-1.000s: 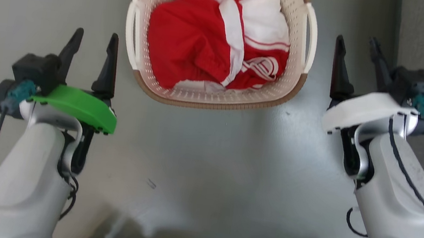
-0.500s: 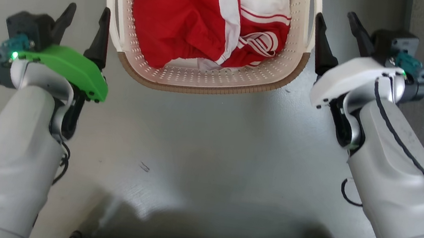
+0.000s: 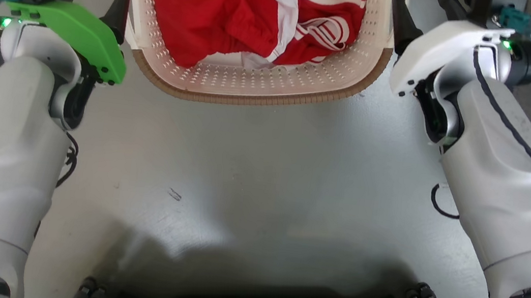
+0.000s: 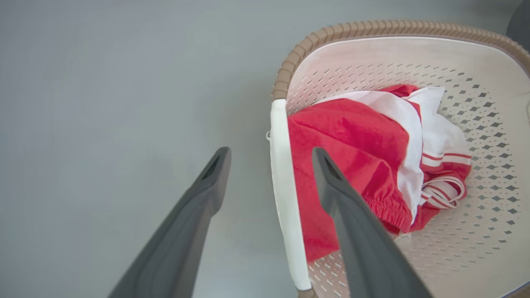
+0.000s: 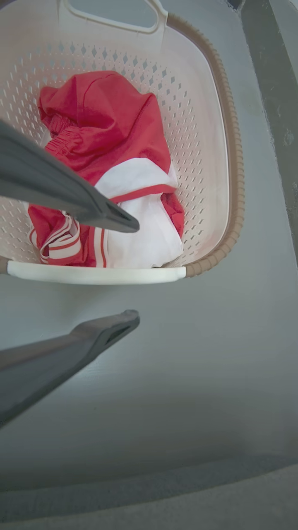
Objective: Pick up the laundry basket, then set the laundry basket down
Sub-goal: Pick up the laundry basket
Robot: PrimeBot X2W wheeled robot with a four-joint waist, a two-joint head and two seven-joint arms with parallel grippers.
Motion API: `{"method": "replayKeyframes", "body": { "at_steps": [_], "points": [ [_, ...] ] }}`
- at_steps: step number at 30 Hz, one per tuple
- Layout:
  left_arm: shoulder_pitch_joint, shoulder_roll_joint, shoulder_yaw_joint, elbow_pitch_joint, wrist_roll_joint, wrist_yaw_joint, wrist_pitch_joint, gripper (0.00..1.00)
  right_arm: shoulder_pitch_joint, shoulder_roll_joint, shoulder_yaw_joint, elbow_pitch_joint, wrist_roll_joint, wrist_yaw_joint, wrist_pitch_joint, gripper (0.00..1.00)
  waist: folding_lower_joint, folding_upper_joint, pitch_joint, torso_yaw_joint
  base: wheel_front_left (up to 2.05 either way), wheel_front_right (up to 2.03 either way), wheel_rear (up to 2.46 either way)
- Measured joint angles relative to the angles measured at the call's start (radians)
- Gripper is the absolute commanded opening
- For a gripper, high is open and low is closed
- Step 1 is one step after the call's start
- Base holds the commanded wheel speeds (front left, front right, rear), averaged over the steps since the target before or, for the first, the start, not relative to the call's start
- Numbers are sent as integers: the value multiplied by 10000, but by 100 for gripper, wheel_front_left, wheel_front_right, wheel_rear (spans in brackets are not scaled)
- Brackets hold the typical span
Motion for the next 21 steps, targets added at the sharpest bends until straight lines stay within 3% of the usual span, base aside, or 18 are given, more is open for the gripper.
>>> {"method": "replayKeyframes", "body": {
  "at_steps": [10,19,20,21],
  "points": [
    [-874,12,-247,1005,-174,-180,623,100,-752,0,675,506,911,274,420,100,0,0,535,-45,0,0,0],
    [-1518,-221,-228,1674,-500,-232,886,100,-1263,-4,1066,945,1459,257,596,100,0,0,892,13,0,0,0],
    [-1582,-242,-228,1732,-523,-234,882,83,-1315,-6,1097,993,1482,253,594,100,0,0,920,20,0,0,0],
    [-1631,-261,-198,1787,-564,-238,882,11,-1371,-4,1126,1049,1521,247,594,34,0,0,939,29,0,0,0]
  ]
}}
